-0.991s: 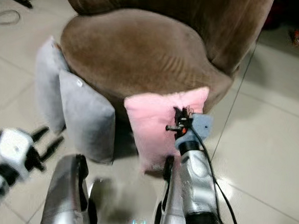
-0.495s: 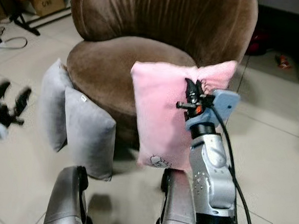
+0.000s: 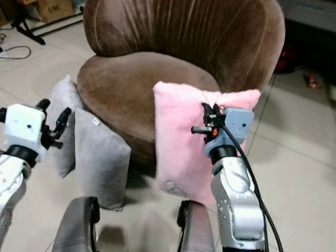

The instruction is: Move the pillow to the sofa from floor

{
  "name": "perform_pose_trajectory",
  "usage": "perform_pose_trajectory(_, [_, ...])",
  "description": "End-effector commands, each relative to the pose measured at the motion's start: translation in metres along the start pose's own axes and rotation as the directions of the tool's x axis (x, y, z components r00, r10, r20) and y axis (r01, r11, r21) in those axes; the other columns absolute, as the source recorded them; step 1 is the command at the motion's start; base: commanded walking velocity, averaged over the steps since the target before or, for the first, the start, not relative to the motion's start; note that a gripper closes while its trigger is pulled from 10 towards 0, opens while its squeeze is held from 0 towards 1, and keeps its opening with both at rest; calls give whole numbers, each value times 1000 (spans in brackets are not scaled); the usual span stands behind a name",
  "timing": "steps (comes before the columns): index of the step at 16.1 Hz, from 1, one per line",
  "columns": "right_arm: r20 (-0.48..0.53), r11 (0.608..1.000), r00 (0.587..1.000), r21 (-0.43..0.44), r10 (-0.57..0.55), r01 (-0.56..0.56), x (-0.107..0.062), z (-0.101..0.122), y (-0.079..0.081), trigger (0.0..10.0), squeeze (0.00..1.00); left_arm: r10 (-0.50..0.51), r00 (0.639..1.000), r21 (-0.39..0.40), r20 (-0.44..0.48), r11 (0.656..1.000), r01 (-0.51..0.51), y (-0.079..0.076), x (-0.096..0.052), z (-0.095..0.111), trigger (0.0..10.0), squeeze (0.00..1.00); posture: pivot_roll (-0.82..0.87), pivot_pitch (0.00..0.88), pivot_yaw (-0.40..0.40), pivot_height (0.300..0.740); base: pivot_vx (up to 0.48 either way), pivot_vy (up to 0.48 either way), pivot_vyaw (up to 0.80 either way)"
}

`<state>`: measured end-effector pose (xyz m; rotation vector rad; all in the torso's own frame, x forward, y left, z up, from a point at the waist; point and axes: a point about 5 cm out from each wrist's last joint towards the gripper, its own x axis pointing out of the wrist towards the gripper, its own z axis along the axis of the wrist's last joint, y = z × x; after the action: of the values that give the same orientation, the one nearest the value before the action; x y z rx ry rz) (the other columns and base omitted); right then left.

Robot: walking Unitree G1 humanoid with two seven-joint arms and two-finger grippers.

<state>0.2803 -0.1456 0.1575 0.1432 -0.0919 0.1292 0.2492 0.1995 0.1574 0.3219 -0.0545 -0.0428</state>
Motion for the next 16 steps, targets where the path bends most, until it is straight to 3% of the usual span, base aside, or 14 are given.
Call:
perform_pose_trajectory(1, [7,1000,1000,2,3,-3,-4,3,1,10000,0,6,1000,26,-8,1000,-6,-2,-2,-1,10000,0,-43,0,-11,605,0,0,0])
perform_pose_trajectory(5, [-15,999,1000,24,-26,27,-12,-4,-1,10000,0,-4,1000,10,-11,1000,4,-10,0,-5,10000,0,-49,0,-2,645,0,0,0])
perform_pose_trajectory(10, [-17,999,1000,37,-10,10,-16,3,-6,10000,0,-28,1000,-12,-7,1000,28,-22,1,-2,10000,0,-51,0,15,690,0,0,0])
perform_pose_trajectory(13, [4,998,999,50,-41,41,-15,8,-3,10000,0,-12,1000,-4,-11,1000,12,-15,4,-2,10000,0,-80,0,27,715,0,0,0])
perform_pose_trajectory(14, [21,991,997,110,-80,77,-14,11,-3,10000,0,-4,1000,-31,-20,1000,4,-11,2,-4,10000,0,-82,0,34,730,0,0,0])
perform_pose_trajectory(16, [4,987,994,123,-106,105,-15,5,-6,10000,0,-16,999,-24,-37,1000,15,-11,5,-8,10000,0,-86,0,45,740,0,0,0])
